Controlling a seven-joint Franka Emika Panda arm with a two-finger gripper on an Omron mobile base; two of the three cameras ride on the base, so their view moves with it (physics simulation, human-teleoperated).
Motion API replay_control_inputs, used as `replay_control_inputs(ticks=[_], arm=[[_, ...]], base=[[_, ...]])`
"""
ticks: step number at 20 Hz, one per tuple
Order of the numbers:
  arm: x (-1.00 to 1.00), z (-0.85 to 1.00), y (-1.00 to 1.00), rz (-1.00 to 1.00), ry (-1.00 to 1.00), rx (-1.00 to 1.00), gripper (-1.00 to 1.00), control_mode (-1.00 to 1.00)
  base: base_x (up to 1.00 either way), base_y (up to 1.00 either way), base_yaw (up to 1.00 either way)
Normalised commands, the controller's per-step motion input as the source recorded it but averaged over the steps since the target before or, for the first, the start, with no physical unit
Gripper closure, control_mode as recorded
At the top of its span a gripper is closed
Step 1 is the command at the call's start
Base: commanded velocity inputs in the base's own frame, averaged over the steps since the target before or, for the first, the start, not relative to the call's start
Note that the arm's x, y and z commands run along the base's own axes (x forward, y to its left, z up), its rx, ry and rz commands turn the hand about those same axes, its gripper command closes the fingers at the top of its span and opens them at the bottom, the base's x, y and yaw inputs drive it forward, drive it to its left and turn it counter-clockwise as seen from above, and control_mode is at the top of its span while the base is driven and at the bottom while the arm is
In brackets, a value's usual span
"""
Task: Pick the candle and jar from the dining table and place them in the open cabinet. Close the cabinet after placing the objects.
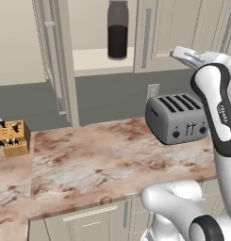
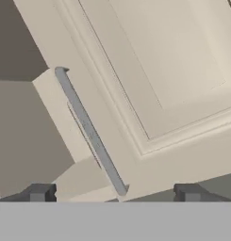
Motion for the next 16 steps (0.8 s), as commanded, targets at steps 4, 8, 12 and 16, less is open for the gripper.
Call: replay_control_inputs(ticks=[4, 8, 12, 16], arm=[[-0.45, 0.00, 0.21, 0.00, 0.00, -0.03, -1.00, -1.00], [-0.40, 0.00, 0.10, 0.00, -0.12, -0.10, -1.00, -1.00], [-0.56, -0.05, 0.10, 0.00, -0.13, -0.17, -1.00, -1.00], [-0.13, -0.10, 0.46, 0.00, -0.07, -0.30, -1.00, -1.00]], base=[[0.00, 0.00, 0.00], [0.00, 0.00, 0.00], [0.00, 0.00, 0.00], [0.00, 0.00, 0.00]])
